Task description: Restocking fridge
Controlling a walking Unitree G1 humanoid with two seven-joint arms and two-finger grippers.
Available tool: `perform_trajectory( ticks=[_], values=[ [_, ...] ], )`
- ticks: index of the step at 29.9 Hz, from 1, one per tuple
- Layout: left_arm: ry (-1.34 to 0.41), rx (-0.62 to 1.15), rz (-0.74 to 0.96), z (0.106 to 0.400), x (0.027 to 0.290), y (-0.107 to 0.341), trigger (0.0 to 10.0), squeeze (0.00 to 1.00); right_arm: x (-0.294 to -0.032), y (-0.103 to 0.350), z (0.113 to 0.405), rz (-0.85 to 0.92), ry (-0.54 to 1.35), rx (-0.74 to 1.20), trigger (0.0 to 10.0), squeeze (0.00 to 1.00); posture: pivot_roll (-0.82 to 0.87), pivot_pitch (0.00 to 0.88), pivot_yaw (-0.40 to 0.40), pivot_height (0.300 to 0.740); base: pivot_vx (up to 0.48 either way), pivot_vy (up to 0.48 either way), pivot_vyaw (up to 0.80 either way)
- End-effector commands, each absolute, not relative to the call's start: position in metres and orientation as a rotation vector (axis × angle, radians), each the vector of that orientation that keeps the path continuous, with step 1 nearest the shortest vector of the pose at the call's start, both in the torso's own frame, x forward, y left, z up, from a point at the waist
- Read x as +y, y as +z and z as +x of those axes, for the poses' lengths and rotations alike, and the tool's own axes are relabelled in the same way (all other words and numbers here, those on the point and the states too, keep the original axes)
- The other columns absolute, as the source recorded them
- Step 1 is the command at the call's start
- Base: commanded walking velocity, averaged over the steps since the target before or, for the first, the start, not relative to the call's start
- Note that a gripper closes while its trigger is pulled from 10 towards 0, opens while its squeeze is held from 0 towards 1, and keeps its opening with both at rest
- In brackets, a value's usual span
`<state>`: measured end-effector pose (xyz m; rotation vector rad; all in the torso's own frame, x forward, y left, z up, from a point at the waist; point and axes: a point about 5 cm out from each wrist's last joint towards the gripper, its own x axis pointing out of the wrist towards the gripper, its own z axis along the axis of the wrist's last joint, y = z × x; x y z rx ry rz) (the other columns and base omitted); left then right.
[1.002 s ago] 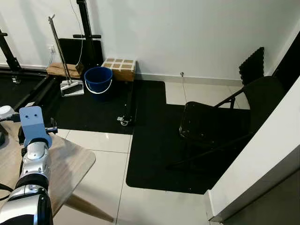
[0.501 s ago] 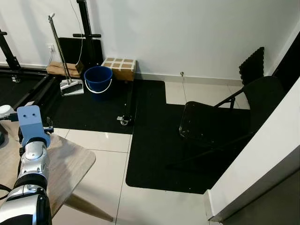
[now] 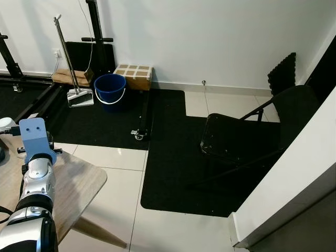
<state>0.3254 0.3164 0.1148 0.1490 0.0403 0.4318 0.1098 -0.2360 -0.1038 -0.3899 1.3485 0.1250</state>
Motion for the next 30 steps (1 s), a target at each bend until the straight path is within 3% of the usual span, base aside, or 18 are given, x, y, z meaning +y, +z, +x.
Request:
perform_trajectory(
  ticks=[1, 6, 11, 12, 13, 14, 15, 20, 30],
  values=[
    [0.429, 0.027, 0.158, 0.326, 0.319, 0.119, 0.0, 0.00, -0.237, -0.103, 0.112, -0.390, 0.120, 1.339, 10.0, 0.00, -0.03, 0.024, -0.036, 0.740, 0.000, 0.000, 0.00],
    [0.361, -0.013, 0.118, 0.330, 0.307, 0.120, 0.0, 0.00, -0.235, -0.102, 0.116, -0.387, 0.120, 1.329, 10.0, 0.00, -0.02, 0.011, -0.033, 0.740, 0.000, 0.000, 0.00],
    [0.019, -0.100, -0.056, 0.343, 0.258, 0.121, 0.0, 0.00, -0.232, -0.102, 0.121, -0.383, 0.120, 1.317, 10.0, 0.00, -0.01, 0.000, -0.030, 0.740, 0.000, 0.000, 0.00],
    [-0.055, -0.109, -0.075, 0.345, 0.247, 0.120, 4.0, 0.00, -0.231, -0.102, 0.122, -0.382, 0.120, 1.315, 10.0, 0.00, -0.01, 0.000, -0.029, 0.740, 0.000, 0.000, 0.00],
    [-0.101, -0.115, -0.084, 0.345, 0.240, 0.120, 4.7, 0.00, -0.231, -0.101, 0.123, -0.382, 0.120, 1.313, 10.0, 0.00, -0.01, 0.000, -0.029, 0.740, 0.000, 0.000, 0.00],
    [-0.101, -0.115, -0.084, 0.345, 0.240, 0.120, 4.7, 0.00, -0.231, -0.101, 0.123, -0.382, 0.120, 1.313, 10.0, 0.00, -0.01, 0.000, -0.029, 0.740, 0.000, 0.000, 0.00],
    [-0.139, -0.141, -0.088, 0.346, 0.233, 0.123, 10.0, 0.00, -0.230, -0.101, 0.123, -0.381, 0.120, 1.311, 10.0, 0.00, -0.01, 0.000, -0.027, 0.740, 0.000, 0.000, 0.00],
    [-0.312, -0.226, -0.122, 0.349, 0.203, 0.140, 10.0, 0.00, -0.229, -0.101, 0.125, -0.376, 0.118, 1.305, 10.0, 0.00, 0.00, 0.000, -0.023, 0.740, 0.000, 0.000, 0.00],
    [-0.648, -0.200, -0.084, 0.338, 0.159, 0.141, 10.0, 0.00, -0.227, -0.101, 0.126, -0.365, 0.105, 1.301, 10.0, 0.00, 0.01, 0.000, -0.016, 0.740, 0.000, 0.000, 0.00]
  ],
)
